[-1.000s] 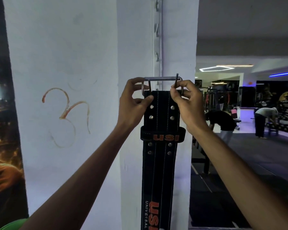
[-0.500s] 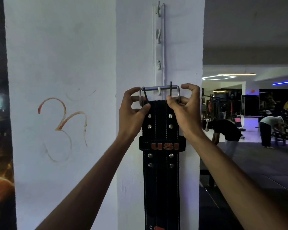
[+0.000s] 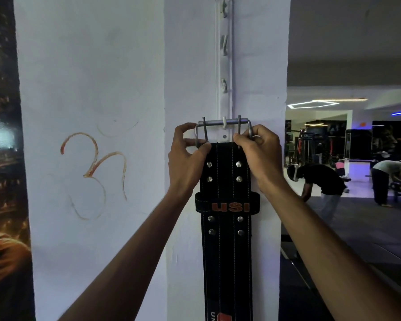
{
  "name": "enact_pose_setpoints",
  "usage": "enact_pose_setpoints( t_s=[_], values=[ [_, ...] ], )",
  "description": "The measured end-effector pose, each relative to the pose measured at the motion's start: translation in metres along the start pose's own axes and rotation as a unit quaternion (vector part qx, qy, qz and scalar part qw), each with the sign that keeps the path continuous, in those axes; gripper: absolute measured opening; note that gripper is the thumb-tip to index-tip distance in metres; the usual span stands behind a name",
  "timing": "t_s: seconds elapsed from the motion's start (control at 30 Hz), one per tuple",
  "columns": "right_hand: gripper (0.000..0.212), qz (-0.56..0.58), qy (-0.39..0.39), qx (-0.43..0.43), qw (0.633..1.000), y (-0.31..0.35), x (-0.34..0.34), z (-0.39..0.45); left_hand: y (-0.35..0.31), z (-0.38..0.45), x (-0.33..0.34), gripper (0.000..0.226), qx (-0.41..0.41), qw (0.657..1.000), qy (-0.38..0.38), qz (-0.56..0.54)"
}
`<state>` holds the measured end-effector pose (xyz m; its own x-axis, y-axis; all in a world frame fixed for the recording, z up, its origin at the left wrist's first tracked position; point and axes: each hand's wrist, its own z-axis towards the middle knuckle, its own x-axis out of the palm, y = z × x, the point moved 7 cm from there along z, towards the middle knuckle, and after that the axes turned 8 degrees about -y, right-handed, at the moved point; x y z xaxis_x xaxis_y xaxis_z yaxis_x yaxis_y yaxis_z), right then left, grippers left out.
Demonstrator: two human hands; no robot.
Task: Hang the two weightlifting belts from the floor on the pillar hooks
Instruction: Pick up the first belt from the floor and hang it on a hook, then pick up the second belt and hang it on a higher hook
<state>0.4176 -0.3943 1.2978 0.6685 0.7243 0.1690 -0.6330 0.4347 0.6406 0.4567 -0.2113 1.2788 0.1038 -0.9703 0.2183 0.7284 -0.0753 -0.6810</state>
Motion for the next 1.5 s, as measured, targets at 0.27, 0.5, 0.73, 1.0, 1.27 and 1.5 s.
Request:
enact_pose_setpoints(
  t_s=[0.27, 0.5, 0.73, 1.0, 1.27, 1.5],
  values=[
    [0.034, -0.017, -0.019, 0.06, 0.998, 0.006, -0.005, 0.0, -0.006, 0.001, -0.004, 0.058, -0.039, 0.999, -0.003, 0.034],
    [0.025, 0.021, -0.097, 0.036, 0.994, 0.012, -0.033, -0.049, 0.011, -0.035, -0.026, 0.061, -0.061, 0.998, 0.005, -0.008],
    [0.027, -0.078, -0.093, -0.148, 0.982, 0.037, -0.059, -0.136, 0.012, -0.102, -0.085, 0.052, -0.017, 0.992, 0.006, 0.124],
    [0.032, -0.137, 0.068, -0.11, 0.982, -0.006, -0.074, -0.297, 0.064, -0.243, -0.18, 0.029, -0.077, 0.956, 0.035, 0.281],
    [0.039, -0.225, 0.312, 0.074, 0.92, -0.091, -0.059, -0.526, 0.152, -0.424, -0.357, 0.017, -0.279, 0.862, 0.068, 0.417],
    [0.038, -0.277, 0.528, 0.169, 0.785, -0.146, -0.019, -0.759, 0.21, -0.578, -0.538, 0.016, -0.466, 0.754, 0.067, 0.457]
  ],
)
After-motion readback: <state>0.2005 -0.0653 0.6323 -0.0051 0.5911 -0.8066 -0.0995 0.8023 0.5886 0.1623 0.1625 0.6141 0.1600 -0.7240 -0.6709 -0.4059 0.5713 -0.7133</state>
